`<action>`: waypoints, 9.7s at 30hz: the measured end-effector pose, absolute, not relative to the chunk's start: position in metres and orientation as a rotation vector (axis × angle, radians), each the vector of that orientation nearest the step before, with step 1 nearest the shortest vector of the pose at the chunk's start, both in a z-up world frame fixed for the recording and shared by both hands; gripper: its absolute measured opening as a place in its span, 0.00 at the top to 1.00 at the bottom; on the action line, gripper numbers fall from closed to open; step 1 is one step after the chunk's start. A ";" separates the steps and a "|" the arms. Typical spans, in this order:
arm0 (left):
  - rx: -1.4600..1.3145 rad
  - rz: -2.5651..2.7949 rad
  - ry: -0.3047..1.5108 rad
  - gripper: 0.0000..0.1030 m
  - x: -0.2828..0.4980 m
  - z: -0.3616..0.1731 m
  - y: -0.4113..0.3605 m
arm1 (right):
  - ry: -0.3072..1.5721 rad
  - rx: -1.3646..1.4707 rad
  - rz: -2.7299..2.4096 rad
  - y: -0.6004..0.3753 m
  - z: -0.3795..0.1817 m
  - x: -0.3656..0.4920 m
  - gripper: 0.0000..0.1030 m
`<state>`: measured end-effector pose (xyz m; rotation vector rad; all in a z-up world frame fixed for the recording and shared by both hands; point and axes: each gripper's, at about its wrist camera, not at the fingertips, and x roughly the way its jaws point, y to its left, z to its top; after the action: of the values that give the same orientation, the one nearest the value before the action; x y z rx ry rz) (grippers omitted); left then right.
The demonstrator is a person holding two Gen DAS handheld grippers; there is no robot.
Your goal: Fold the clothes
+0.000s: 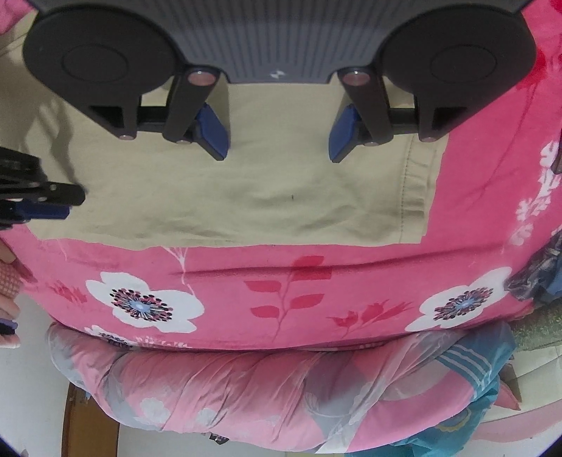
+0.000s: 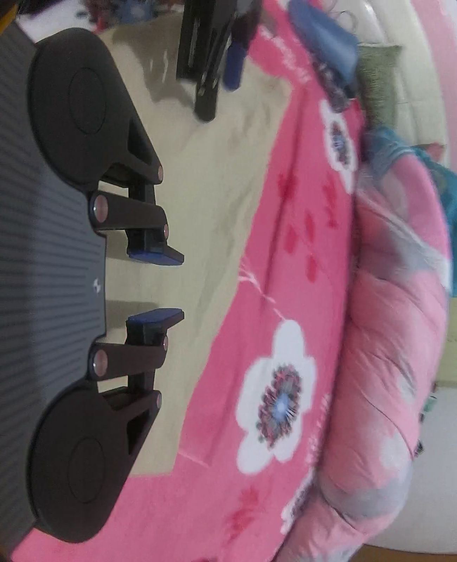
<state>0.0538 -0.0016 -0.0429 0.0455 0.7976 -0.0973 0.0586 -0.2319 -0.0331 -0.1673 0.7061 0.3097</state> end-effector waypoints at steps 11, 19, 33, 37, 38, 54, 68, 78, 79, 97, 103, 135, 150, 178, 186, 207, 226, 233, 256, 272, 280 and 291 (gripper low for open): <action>0.073 -0.088 0.808 0.32 0.057 -0.043 -0.007 | 0.718 -0.101 0.047 -0.325 -0.030 0.073 0.73; 0.093 -0.077 0.823 0.32 0.059 -0.043 -0.011 | 0.699 -0.115 0.188 -0.285 -0.033 0.091 0.74; 0.058 -0.041 0.787 0.32 0.114 -0.034 0.012 | 0.666 0.000 0.130 -0.304 -0.064 0.113 0.72; 0.019 -0.026 0.797 0.28 0.138 -0.041 0.027 | 0.659 0.018 0.134 -0.307 -0.065 0.112 0.72; 0.018 -0.024 0.793 0.28 0.139 -0.041 0.028 | 0.656 0.020 0.135 -0.307 -0.065 0.112 0.72; 0.011 -0.040 0.674 0.30 0.115 -0.029 0.046 | 0.593 0.291 0.012 -0.372 -0.042 0.098 0.70; 0.105 -0.032 0.652 0.28 0.052 -0.021 0.038 | 0.641 0.325 0.039 -0.408 -0.058 0.014 0.64; 0.107 -0.096 0.617 0.28 0.014 -0.025 0.014 | 0.525 0.229 0.160 -0.377 -0.025 -0.020 0.64; 0.111 -0.103 0.628 0.28 0.012 -0.030 0.012 | 0.516 0.214 0.183 -0.372 -0.025 -0.025 0.64; 0.057 -0.125 0.594 0.26 -0.020 -0.060 0.030 | 0.568 0.220 0.049 -0.350 -0.074 -0.073 0.48; 0.059 -0.109 0.585 0.26 -0.036 -0.054 0.030 | 0.528 0.234 0.026 -0.344 -0.079 -0.085 0.44; 0.255 -0.253 0.480 0.22 -0.121 -0.045 -0.043 | 0.466 0.207 0.234 -0.304 -0.060 -0.164 0.42; 0.646 -0.494 0.320 0.21 -0.117 -0.075 -0.141 | 0.567 0.177 0.207 -0.287 -0.067 -0.133 0.95; 0.472 -0.546 0.438 0.22 -0.089 -0.083 -0.140 | 0.512 0.606 0.139 -0.375 -0.042 -0.135 0.91; 0.434 -0.586 0.460 0.22 -0.089 -0.068 -0.120 | 0.613 0.965 0.144 -0.422 -0.082 -0.130 0.76; 0.045 -0.384 0.599 0.19 0.002 -0.071 -0.040 | 0.751 0.917 0.167 -0.423 -0.075 -0.013 0.59; 0.076 -0.384 0.645 0.11 0.007 -0.071 -0.050 | 0.844 1.012 0.274 -0.417 -0.083 -0.011 0.59; 0.094 -0.365 0.669 0.10 0.010 -0.069 -0.054 | 0.895 0.972 0.324 -0.412 -0.081 -0.027 0.59; 0.114 -0.375 0.640 0.10 0.005 -0.071 -0.055 | 0.751 0.568 0.394 -0.353 0.019 0.006 0.93; 0.006 -0.441 0.585 0.11 0.001 -0.073 -0.035 | 0.791 0.163 0.546 -0.191 0.096 0.027 0.93; -0.315 -0.381 0.442 0.19 -0.039 -0.050 0.074 | 0.828 0.122 0.595 -0.139 0.101 0.048 0.93; -0.460 -0.274 0.469 0.23 -0.066 -0.070 0.173 | 0.983 0.138 0.688 -0.023 0.013 0.092 0.81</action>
<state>-0.0661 0.1732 -0.0702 -0.4604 0.4688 -0.2735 0.0919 -0.0225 0.0126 0.1379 0.9835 0.6879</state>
